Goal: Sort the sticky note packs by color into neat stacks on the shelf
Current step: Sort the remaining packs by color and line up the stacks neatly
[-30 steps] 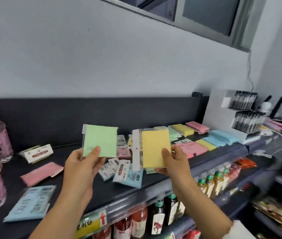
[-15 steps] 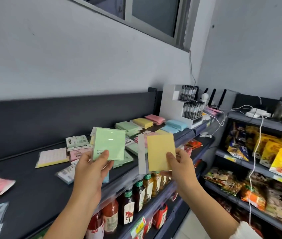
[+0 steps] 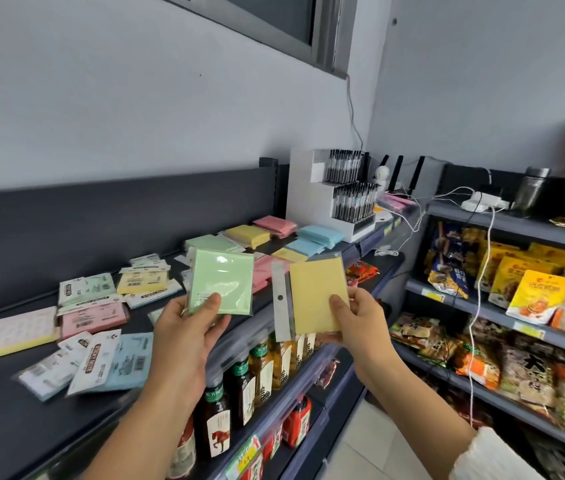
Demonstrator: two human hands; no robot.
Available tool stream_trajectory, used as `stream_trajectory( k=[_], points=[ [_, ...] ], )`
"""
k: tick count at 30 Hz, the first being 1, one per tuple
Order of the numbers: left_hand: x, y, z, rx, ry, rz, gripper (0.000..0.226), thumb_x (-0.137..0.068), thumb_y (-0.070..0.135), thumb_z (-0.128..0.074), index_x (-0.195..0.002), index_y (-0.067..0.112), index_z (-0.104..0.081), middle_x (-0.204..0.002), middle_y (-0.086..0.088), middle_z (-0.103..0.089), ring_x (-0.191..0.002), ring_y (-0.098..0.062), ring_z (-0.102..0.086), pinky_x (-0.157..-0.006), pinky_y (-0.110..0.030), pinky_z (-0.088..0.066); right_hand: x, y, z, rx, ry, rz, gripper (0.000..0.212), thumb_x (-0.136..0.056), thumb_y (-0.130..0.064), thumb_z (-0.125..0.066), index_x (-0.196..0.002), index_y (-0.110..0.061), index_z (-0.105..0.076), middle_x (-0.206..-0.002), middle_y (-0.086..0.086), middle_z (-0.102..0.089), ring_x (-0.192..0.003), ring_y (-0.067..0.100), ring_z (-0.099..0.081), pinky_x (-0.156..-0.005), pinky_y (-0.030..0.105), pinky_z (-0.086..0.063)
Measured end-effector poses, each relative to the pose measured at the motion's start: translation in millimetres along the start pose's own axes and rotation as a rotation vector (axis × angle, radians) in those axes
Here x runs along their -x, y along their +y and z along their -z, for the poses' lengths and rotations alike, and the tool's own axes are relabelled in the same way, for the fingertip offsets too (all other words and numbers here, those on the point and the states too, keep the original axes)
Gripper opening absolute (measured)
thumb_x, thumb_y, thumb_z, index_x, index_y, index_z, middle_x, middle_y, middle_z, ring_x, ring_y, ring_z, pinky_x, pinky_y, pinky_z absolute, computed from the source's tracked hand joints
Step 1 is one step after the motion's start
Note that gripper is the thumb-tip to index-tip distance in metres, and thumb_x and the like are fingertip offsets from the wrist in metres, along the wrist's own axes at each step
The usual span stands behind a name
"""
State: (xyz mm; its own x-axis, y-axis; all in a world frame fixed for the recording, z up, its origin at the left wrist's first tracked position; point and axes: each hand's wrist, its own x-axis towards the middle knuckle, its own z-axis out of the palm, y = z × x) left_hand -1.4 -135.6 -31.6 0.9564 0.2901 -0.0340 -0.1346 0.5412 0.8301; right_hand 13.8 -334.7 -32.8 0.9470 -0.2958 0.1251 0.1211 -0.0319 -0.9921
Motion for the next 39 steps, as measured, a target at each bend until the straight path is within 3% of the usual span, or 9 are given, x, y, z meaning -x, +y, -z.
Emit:
stream_trajectory(
  k=[6,12,20,22,31,37,39],
  points=[
    [-23.6,-36.6,-52.0,-0.031,0.008,-0.009,0.012,-0.089,0.004,-0.06,-0.1,0.009,-0.056,-0.108,-0.009,-0.067,-0.096,-0.019,-0.066,-0.081,-0.029,-0.052,-55.9,12.7,36.5,-0.004,-0.039,-0.01,0.008,-0.097,-0.014,-0.049,-0.105,-0.016,-0.051,-0.098,0.002,-0.061,-0.079,0.015,-0.064,-0.047,0.02,-0.054],
    [-53.5,-70.2,-111.8,-0.041,0.089,-0.08,0.031,-0.09,0.003,-0.059,-0.12,0.005,-0.054,-0.113,-0.01,-0.066,-0.105,-0.022,-0.063,-0.081,-0.028,-0.051,-129.3,18.5,63.6,0.036,-0.155,-0.023,0.012,-0.097,-0.017,-0.049,-0.108,-0.013,-0.051,-0.103,0.005,-0.058,-0.084,0.018,-0.063,-0.052,0.026,-0.057],
    [-87.1,-84.1,-144.2,-0.049,0.232,-0.159,0.018,-0.091,0.003,-0.058,-0.107,0.01,-0.056,-0.108,-0.007,-0.068,-0.098,-0.018,-0.066,-0.079,-0.027,-0.055,-202.9,25.9,66.4,0.008,-0.307,-0.075,0.01,-0.098,-0.013,-0.046,-0.108,-0.016,-0.047,-0.096,-0.001,-0.054,-0.081,0.013,-0.058,-0.052,0.025,-0.057],
    [-96.6,-83.0,-144.2,-0.059,0.288,-0.18,0.019,-0.091,0.003,-0.058,-0.108,0.01,-0.055,-0.114,-0.008,-0.066,-0.105,-0.021,-0.064,-0.089,-0.033,-0.053,-217.9,25.8,59.2,-0.009,-0.346,-0.091,0.01,-0.098,-0.013,-0.045,-0.108,-0.017,-0.047,-0.1,0.0,-0.055,-0.086,0.017,-0.059,-0.051,0.025,-0.057],
    [-161.5,-54.7,-132.3,-0.025,0.403,-0.287,0.012,-0.091,0.005,-0.059,-0.099,0.01,-0.053,-0.115,-0.011,-0.065,-0.102,-0.02,-0.065,-0.084,-0.029,-0.053,-284.3,19.0,-13.5,0.04,-0.496,-0.052,0.014,-0.1,-0.013,-0.041,-0.112,-0.014,-0.048,-0.092,-0.004,-0.053,-0.079,0.009,-0.055,-0.051,0.022,-0.057],
    [-207.4,-40.7,-124.6,0.001,0.431,-0.303,0.012,-0.091,0.005,-0.058,-0.101,0.01,-0.052,-0.115,-0.011,-0.065,-0.101,-0.02,-0.065,-0.077,-0.027,-0.053,-331.6,11.5,-74.8,0.098,-0.612,-0.113,0.027,-0.098,-0.007,-0.037,-0.12,-0.017,-0.049,-0.107,0.006,-0.058,-0.091,0.02,-0.059,-0.064,0.029,-0.057],
    [-217.4,-39.0,-123.3,0.004,0.442,-0.3,0.014,-0.091,0.004,-0.058,-0.103,0.009,-0.052,-0.114,-0.011,-0.065,-0.101,-0.02,-0.065,-0.077,-0.027,-0.053,-345.3,9.4,-91.6,0.135,-0.651,-0.137,0.023,-0.099,-0.009,-0.037,-0.118,-0.015,-0.049,-0.106,0.006,-0.057,-0.087,0.017,-0.059,-0.056,0.024,-0.055]
  ],
)
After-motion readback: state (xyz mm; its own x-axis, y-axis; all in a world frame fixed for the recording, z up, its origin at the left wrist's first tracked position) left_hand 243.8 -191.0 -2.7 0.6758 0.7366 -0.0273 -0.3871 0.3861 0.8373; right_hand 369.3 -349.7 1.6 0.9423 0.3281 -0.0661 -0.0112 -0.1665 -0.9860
